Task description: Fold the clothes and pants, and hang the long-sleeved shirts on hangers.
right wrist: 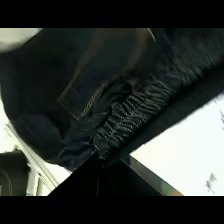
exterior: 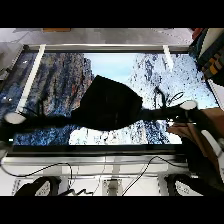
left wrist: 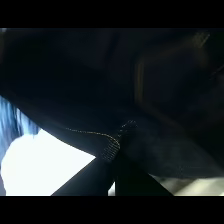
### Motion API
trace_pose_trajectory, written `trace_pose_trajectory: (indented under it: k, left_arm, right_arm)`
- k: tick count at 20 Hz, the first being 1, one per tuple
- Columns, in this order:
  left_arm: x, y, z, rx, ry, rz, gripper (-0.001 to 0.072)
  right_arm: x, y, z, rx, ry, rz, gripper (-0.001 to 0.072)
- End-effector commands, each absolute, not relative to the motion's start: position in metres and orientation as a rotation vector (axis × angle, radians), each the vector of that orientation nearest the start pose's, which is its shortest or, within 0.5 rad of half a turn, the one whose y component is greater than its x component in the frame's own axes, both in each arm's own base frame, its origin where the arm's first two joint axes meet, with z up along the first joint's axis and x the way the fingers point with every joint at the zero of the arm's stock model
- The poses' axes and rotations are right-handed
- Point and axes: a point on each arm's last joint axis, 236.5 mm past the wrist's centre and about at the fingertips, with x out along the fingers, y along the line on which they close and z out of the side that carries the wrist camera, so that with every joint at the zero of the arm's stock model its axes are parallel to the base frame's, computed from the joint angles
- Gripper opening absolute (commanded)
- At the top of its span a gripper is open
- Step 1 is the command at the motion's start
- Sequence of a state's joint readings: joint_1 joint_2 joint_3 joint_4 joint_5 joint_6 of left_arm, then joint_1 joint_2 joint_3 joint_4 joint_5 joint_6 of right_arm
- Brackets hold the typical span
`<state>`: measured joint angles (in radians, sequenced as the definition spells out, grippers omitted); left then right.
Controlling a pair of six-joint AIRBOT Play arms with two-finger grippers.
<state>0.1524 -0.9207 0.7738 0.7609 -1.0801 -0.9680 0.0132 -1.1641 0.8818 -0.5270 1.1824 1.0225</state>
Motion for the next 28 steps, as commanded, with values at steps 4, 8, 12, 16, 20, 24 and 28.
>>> trace_pose_trajectory:
  k: [4,8,12,16,20,24,28]
  left_arm:
    - [0.299,-0.069,0.375,-0.056,-0.017,-0.349,0.0010]
    - [0.224,-0.050,0.460,-0.039,-0.360,-0.233,0.0009]
    - [0.247,-0.068,0.421,-0.056,-0.191,-0.318,0.0008]
    - [0.330,-0.097,0.284,-0.158,0.328,-0.487,0.0007]
    - [0.418,-0.127,0.173,-0.225,0.552,-0.509,0.0007]
    - [0.443,-0.157,0.111,-0.305,0.674,-0.508,0.0008]
    - [0.396,-0.190,0.083,-0.344,0.900,-0.646,0.0008]
  right_arm:
    - [0.276,0.213,0.289,0.590,0.584,1.004,0.0029]
    - [0.235,0.204,0.367,0.709,0.368,0.986,0.0029]
    - [0.255,0.182,0.355,0.725,0.377,0.807,0.0029]
    - [0.312,0.181,0.272,0.766,0.545,0.647,0.0029]
    - [0.397,0.182,0.170,0.737,0.579,0.425,0.0029]
    - [0.451,0.164,0.105,0.768,0.596,0.258,0.0029]
    - [0.449,0.135,0.068,0.694,0.720,0.215,0.0028]
